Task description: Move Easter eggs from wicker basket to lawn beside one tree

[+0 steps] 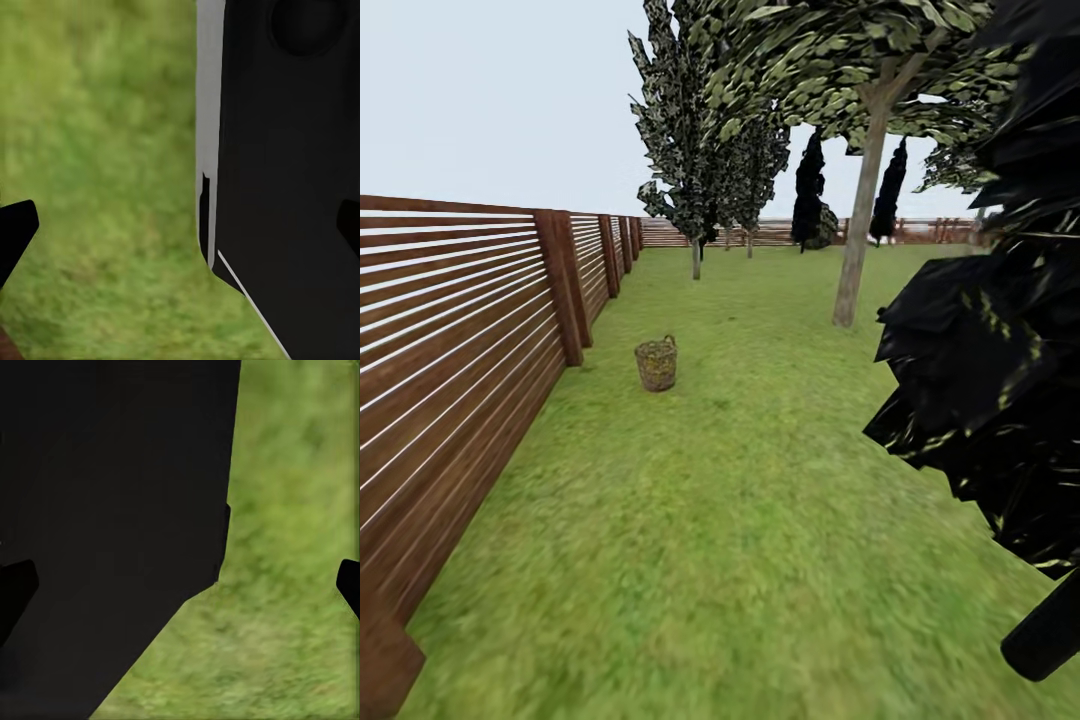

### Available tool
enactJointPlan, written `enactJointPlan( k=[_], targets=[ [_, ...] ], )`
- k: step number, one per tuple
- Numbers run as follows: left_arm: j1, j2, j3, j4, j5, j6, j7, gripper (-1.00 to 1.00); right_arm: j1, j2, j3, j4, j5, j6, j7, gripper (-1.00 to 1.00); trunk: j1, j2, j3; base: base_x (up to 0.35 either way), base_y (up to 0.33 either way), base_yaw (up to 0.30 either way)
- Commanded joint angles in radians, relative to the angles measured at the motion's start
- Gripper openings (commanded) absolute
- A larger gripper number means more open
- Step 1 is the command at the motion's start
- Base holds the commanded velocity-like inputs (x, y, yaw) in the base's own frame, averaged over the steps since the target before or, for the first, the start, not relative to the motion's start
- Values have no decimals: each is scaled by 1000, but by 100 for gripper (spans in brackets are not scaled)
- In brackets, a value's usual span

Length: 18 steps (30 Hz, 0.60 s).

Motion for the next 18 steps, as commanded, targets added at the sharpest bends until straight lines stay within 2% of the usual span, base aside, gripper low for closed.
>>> enactJointPlan(
  k=[1, 7, 18],
  targets=[
    [1, 0, 0, -2, 0, 0, -1, 100, 0, 0, 0, 1, 3, -2, 1, 100, 0, 0, -1, 231, 0, 44],
    [1, 0, 0, -3, 0, 0, -1, 100, 0, 0, 0, 1, 4, -2, 1, 100, 0, 0, -1, 231, 0, 133],
    [1, 0, 0, -2, 0, 0, -1, 100, 0, 0, 0, 1, 4, -2, 1, 100, 0, 0, -1, 231, 0, 10]
  ],
)
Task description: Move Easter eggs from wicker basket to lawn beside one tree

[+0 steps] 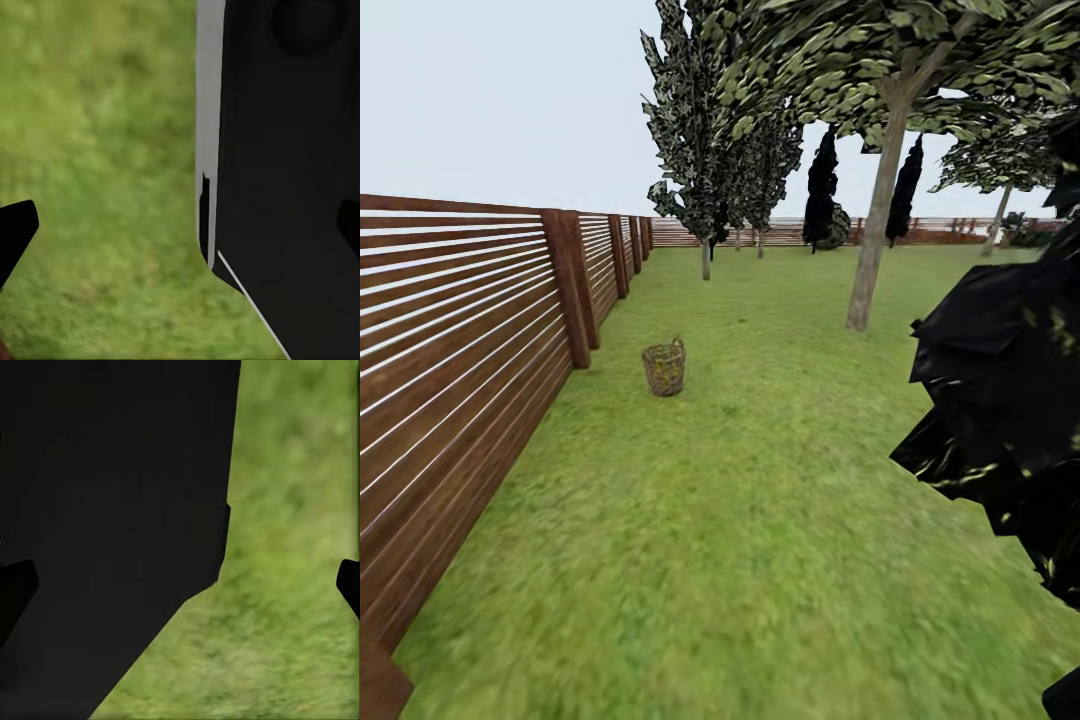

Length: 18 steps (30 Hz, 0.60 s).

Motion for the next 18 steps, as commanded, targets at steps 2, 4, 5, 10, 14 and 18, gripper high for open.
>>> enactJointPlan(
  k=[2, 4, 5, 10, 14, 18],
  targets=[
    [1, 0, 0, -2, 0, 0, -1, 100, 0, 0, 0, 1, 3, -2, 1, 100, 0, 0, -1, 231, 0, 0],
    [1, 0, 0, -2, 0, 0, -1, 100, 0, 0, 1, 1, 3, -2, 1, 100, 0, 0, -1, 231, 0, 0],
    [1, 0, 0, -2, 0, 0, -1, 100, 0, 0, 1, 1, 3, -2, 1, 100, 0, 0, -1, 231, 0, 0],
    [1, 0, 0, -3, 1, 0, -1, 100, 0, 0, 1, 1, 3, -2, 1, 100, 0, 0, -1, 231, 0, 0],
    [1, 0, 0, -3, 1, 0, -1, 100, 0, 0, 1, 1, 3, -2, 1, 100, 0, 0, -1, 231, 0, 0],
    [1, 0, 0, -3, 1, 0, -1, 100, 0, 0, 1, 1, 3, -2, 1, 100, 0, 0, -1, 230, 0, 0]
  ],
)
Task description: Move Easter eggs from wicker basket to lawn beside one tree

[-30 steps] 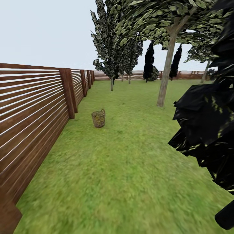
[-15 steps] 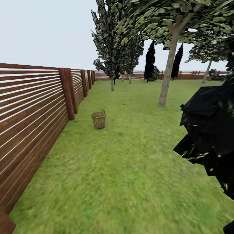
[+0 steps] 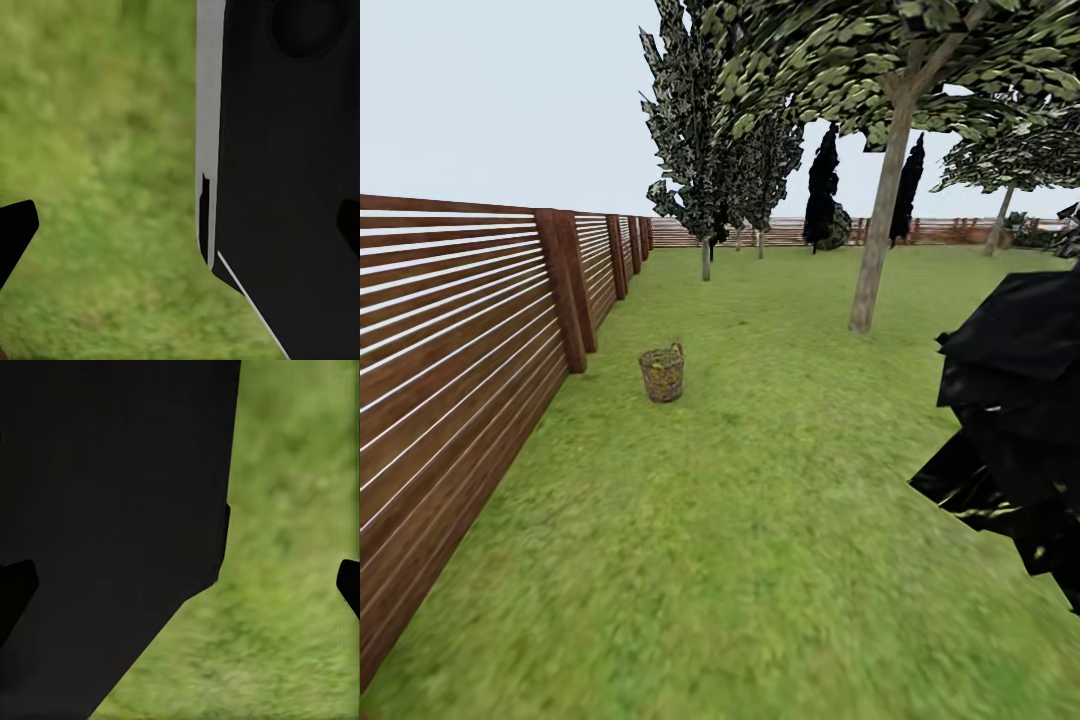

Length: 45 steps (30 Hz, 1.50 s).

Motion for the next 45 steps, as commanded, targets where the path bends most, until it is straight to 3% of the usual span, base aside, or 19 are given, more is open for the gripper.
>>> enactJointPlan(
  k=[1, 18, 45],
  targets=[
    [1, 0, 0, -2, 0, 0, -1, 100, 0, 0, -1, 1, 3, -2, 1, 100, 0, 0, -1, 229, 0, 0],
    [1, 0, 0, -2, -1, 0, -1, 100, 0, -1, -1, 1, 3, -2, 1, 100, 0, 0, -1, 204, 0, 0],
    [1, 0, 0, -2, -2, 0, -2, 100, 0, -1, 0, 1, 3, -2, 1, 100, 0, 0, -1, 335, 0, 0]
  ],
)
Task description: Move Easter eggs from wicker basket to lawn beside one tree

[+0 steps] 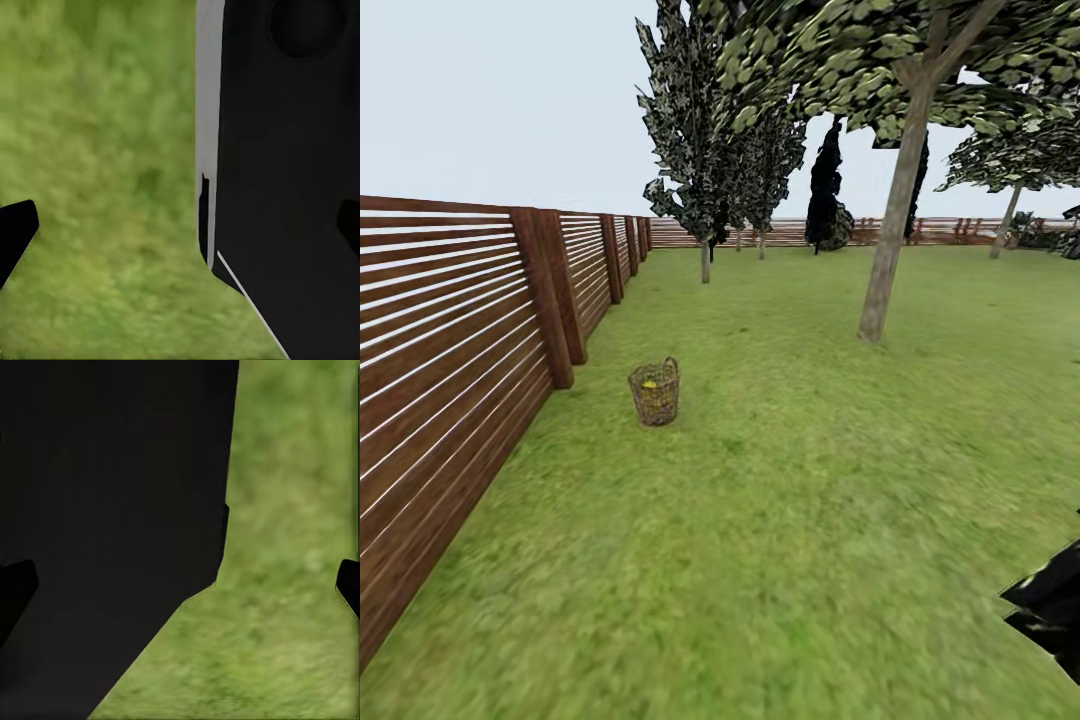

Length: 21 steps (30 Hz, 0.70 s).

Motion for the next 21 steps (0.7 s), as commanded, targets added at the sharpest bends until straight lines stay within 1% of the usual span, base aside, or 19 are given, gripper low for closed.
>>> enactJointPlan(
  k=[1, 21],
  targets=[
    [1, 0, 0, -2, 0, 0, -1, 100, 0, 0, 0, 1, 3, -2, 1, 100, 1, 0, -1, 339, 0, 0],
    [1, 0, 0, -2, 0, 0, -1, 100, 0, 0, -1, 1, 3, -2, 1, 100, 1, 0, -1, 339, 0, 0]
  ],
)
